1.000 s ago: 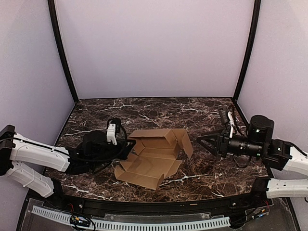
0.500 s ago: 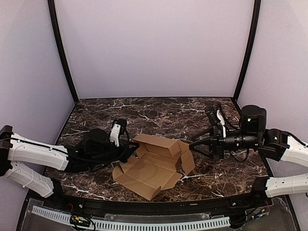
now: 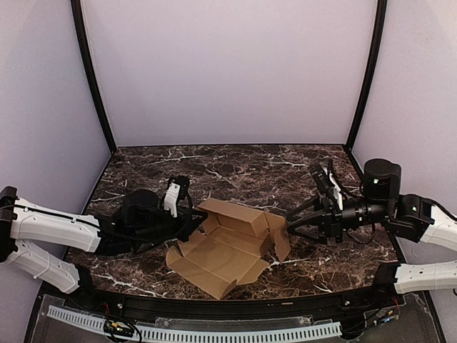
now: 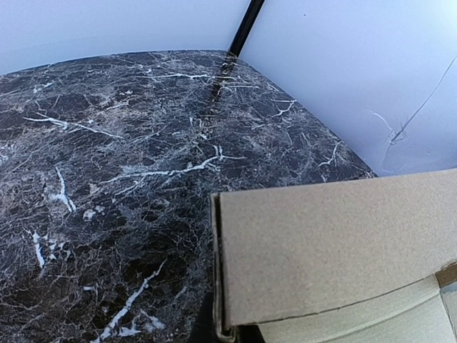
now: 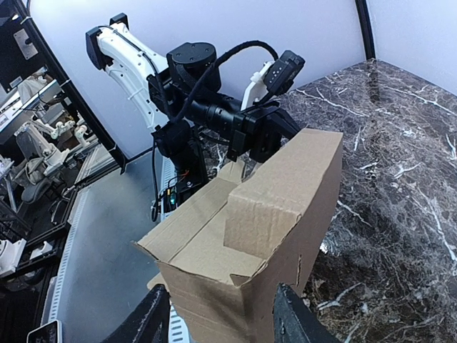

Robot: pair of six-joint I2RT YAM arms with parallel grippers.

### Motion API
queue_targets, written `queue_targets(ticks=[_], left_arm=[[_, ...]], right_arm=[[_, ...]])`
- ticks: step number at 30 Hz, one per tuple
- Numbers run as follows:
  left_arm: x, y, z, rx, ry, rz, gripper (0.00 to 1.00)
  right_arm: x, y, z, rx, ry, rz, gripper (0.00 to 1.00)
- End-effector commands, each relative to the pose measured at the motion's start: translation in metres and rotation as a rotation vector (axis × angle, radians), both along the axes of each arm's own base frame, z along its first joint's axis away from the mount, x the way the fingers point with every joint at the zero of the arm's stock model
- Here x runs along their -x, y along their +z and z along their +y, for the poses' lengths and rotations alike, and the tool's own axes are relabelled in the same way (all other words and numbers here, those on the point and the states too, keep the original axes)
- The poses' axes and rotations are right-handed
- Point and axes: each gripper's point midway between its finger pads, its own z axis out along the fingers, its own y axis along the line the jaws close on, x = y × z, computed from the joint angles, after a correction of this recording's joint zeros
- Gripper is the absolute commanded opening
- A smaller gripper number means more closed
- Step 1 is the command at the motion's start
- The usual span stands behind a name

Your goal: Fold the paper box

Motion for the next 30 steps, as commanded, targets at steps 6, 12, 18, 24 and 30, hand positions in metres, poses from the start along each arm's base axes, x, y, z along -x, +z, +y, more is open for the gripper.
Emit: queue_targets(ticks=[6,12,18,24,30], left_arm=[[-0.002,0.021,0.005,0.009,0.019,-0.051,0.01],[-0.004,0.027,0.006,0.003,0.024,-0.071,0.01],[-0.003,0.03,0.003,0.011,0.014,-0.068,0.01],[0.0,0.041,-0.003,0.043,-0.017,-0.074,0.01],[0.002,0.041,-0.008,0.044,-0.046,-0.078,0.01]], right_arm=[[0.016,-0.006,-0.012,0.002,0.007,0.067,0.49],[0.017,-0.008,-0.009,0.016,0.016,0.063,0.5],[0.014,-0.007,0.003,0.034,0.026,0.044,0.5],[0.008,-0.012,0.012,0.055,0.018,0.035,0.49],[-0.001,-0.005,0.021,0.051,-0.009,0.015,0.48]])
